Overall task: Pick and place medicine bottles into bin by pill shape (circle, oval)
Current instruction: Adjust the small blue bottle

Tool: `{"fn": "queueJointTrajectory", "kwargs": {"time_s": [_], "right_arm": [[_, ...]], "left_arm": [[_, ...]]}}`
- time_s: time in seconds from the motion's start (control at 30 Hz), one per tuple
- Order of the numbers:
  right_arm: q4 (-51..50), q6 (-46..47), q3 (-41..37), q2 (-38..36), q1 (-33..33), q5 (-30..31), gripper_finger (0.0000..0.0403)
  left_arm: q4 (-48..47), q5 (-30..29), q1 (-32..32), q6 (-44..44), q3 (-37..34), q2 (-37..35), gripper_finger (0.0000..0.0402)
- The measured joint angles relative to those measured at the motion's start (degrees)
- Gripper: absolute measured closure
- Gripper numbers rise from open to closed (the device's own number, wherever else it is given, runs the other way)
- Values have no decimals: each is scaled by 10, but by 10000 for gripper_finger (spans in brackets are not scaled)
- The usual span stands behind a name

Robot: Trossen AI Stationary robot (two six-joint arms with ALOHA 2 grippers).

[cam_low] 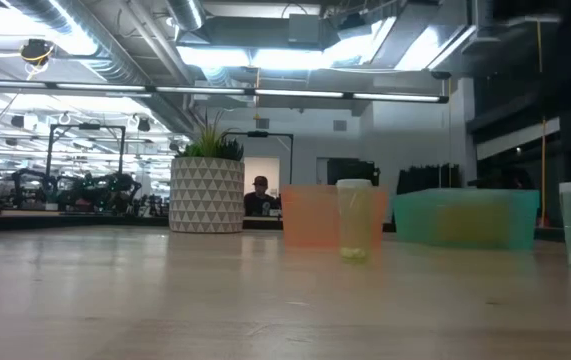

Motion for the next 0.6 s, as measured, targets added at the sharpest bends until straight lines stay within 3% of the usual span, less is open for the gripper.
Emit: {"fn": "queueJointTrajectory", "kwargs": {"time_s": [0.13,0.27,0.43,0.6], "right_arm": [[-43,30,0,-48,58,31,298],[-125,118,1,-60,110,50,298],[-215,232,1,-43,168,52,298],[-258,230,0,-1,197,87,298]], "left_arm": [[-2,0,3,1,0,0,215],[-2,0,4,1,0,0,215],[-2,0,6,0,0,0,215],[-2,-3,7,1,0,0,215]]}}
